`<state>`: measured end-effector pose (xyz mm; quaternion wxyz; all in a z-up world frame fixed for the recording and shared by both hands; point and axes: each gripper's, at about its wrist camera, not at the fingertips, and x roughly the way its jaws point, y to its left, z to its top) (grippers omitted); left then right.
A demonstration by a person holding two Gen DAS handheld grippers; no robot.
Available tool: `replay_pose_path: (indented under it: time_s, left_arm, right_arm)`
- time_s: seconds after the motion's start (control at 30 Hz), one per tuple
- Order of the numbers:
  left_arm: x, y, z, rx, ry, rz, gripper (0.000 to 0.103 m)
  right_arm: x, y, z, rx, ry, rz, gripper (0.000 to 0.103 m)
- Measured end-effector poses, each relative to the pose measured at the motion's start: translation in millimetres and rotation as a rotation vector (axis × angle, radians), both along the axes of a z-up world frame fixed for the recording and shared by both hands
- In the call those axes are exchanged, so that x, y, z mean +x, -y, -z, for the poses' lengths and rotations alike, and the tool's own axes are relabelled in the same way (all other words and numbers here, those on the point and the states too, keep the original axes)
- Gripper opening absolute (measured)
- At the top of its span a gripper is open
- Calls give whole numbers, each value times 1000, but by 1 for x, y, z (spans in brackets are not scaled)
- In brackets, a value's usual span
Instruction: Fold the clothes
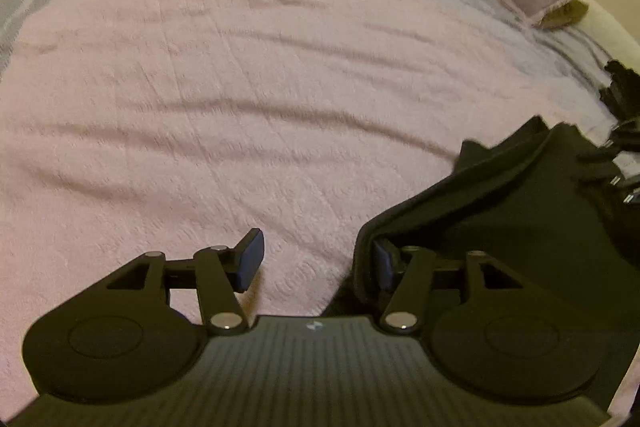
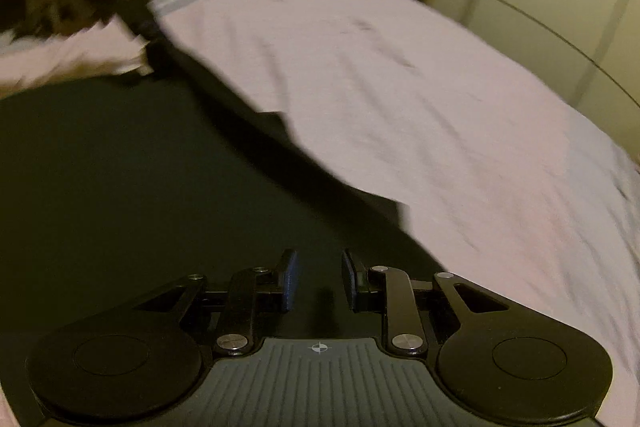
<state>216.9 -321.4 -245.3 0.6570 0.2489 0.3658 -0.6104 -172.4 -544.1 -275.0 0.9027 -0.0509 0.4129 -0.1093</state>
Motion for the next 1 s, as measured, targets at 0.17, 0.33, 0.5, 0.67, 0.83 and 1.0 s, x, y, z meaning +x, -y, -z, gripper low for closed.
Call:
replay_pose_path:
  time_s: [0.17, 0.33, 0.5, 0.67, 0.83, 1.0]
  left_arm:
    - [5, -20, -24, -116, 88, -19, 52]
    - [-3, -38, -31, -114, 153, -6, 52]
    - [-39, -76, -27, -98, 114, 79, 52]
    - [-74, -129, -30, -123, 29, 107, 58]
    - [-109, -177, -26, -93, 47, 160, 60]
    - [-126, -201, -7, -34, 11, 162, 9]
  right_arm:
    - [46, -3, 20, -19, -33, -45, 24]
    - [53, 19, 14, -92, 67, 153, 24]
    - [24, -17, -7, -90, 89, 113, 25]
    - [-24, -75, -19, -110, 62, 96, 36]
    - [-84, -127, -20, -115, 56, 107, 58]
    - [-134, -173, 1, -180, -11, 115, 59]
